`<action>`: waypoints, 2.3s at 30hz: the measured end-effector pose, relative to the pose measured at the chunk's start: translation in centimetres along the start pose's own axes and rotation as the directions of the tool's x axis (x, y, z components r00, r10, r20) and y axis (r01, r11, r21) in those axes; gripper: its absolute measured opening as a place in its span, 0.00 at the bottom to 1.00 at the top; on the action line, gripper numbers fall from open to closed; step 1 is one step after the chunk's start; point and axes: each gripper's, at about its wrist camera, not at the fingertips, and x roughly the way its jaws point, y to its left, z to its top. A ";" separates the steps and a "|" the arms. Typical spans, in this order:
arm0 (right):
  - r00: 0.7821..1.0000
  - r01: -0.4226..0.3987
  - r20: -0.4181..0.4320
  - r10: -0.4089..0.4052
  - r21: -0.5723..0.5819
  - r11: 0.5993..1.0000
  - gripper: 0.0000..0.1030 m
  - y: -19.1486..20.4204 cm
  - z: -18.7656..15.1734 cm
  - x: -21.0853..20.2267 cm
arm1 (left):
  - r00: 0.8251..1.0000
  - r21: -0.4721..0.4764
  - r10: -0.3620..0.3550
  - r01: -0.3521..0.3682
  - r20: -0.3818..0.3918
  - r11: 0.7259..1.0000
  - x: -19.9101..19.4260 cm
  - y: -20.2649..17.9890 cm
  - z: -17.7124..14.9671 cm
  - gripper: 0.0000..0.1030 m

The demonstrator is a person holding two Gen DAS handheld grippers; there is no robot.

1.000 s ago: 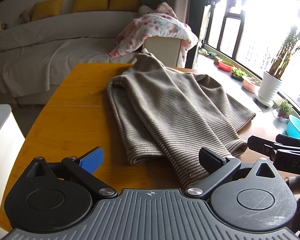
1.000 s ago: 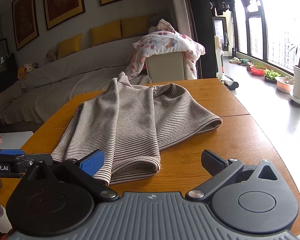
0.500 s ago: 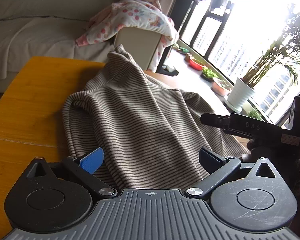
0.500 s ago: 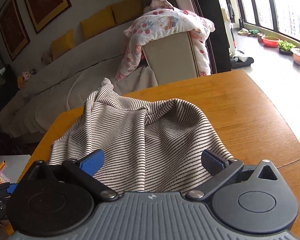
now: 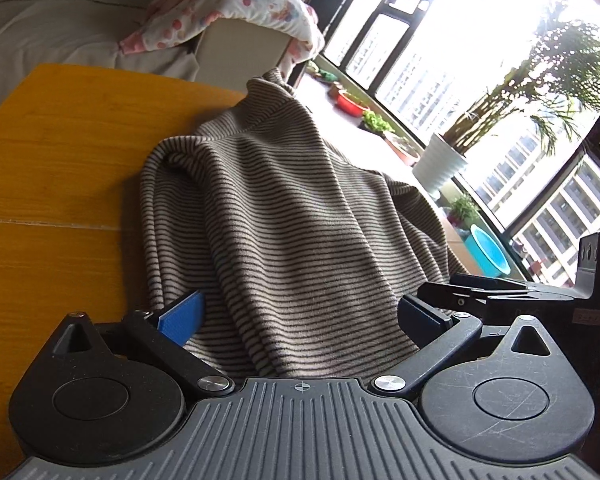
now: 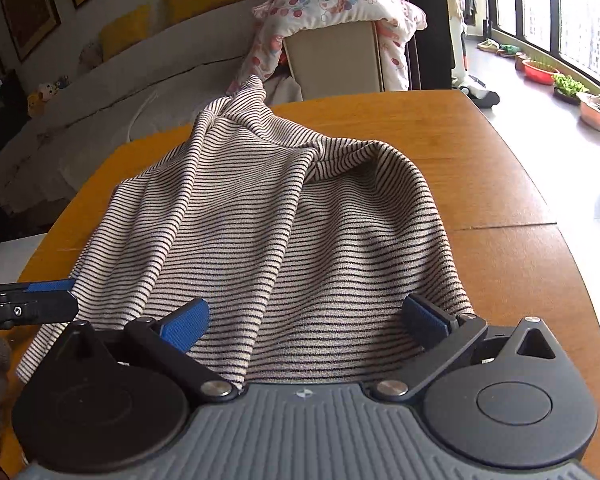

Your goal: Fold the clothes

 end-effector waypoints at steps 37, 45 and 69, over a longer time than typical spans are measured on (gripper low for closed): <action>0.992 0.043 0.125 -0.017 -0.206 0.978 1.00 2.2 -3.6 -5.5 | 0.934 -0.044 0.218 -0.215 0.284 0.976 -6.7 6.7 9.1 0.79; 0.983 0.042 0.176 0.045 -0.459 0.887 0.91 8.3 -2.4 -6.3 | 0.983 0.239 0.110 -0.143 0.147 0.960 -4.0 1.1 5.1 0.92; 0.946 0.107 0.318 0.063 -0.489 0.866 0.04 4.3 0.3 -13.3 | 0.977 0.246 0.088 -0.136 0.194 0.960 -2.2 -3.7 4.7 1.00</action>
